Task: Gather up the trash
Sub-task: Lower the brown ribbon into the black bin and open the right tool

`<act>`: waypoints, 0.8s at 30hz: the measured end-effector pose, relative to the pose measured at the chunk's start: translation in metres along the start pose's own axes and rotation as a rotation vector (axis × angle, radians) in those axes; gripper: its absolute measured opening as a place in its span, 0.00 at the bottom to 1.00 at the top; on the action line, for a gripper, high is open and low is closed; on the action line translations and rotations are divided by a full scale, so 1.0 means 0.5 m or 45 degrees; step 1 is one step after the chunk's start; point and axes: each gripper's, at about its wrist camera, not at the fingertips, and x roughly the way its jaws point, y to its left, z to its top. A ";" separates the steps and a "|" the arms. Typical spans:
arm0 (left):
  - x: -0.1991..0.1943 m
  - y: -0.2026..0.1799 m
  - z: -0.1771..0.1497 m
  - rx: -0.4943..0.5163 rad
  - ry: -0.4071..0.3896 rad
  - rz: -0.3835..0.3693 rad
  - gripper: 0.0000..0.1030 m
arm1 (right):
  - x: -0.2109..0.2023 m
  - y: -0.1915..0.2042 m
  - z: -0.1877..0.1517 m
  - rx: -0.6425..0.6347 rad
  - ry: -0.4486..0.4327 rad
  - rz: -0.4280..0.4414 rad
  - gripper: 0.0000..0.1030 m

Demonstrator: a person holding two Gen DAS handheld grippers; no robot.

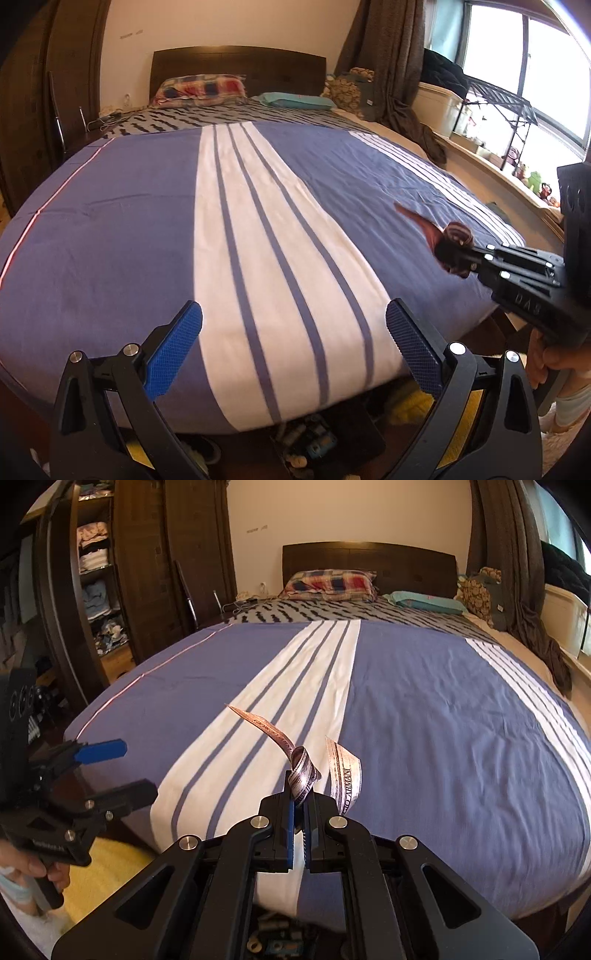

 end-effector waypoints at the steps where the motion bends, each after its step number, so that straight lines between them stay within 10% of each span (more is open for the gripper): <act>1: -0.005 -0.007 -0.013 0.004 0.007 -0.007 0.92 | -0.008 0.004 -0.023 0.001 0.014 0.006 0.04; 24: 0.044 0.049 -0.316 -0.149 0.374 0.103 0.92 | 0.163 0.043 -0.393 0.165 0.607 0.146 0.04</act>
